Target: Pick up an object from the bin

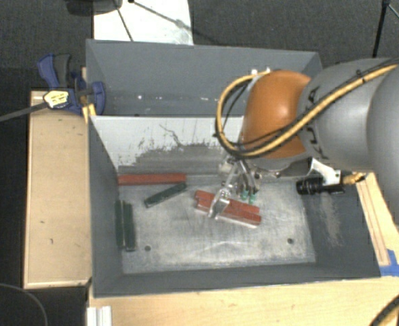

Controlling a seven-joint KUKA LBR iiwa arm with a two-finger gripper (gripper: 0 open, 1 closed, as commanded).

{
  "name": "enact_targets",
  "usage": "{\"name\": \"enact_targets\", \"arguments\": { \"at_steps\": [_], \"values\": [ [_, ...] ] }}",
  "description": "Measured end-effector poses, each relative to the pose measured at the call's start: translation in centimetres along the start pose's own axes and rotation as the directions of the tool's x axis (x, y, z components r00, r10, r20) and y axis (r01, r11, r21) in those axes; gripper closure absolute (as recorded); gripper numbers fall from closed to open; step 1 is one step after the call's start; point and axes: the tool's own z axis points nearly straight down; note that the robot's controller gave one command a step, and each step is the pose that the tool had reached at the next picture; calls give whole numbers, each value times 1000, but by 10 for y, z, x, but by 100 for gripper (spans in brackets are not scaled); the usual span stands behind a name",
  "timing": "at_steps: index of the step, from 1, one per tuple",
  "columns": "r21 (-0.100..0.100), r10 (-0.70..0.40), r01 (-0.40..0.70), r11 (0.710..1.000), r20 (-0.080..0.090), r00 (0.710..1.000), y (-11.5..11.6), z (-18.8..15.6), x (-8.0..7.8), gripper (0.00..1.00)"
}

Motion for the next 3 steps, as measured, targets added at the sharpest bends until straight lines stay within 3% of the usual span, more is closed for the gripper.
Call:
{"name": "enact_targets", "arguments": {
  "at_steps": [1, 2, 3],
  "values": [
    [-1, -52, 52, 999, 5, 999, -19, 77, -27, 100],
    [-1, -52, 52, 999, 5, 999, -19, 77, -27, 100],
    [5, -23, 23, 1000, -9, 1000, -20, 45, -29, 100]
  ]
}}
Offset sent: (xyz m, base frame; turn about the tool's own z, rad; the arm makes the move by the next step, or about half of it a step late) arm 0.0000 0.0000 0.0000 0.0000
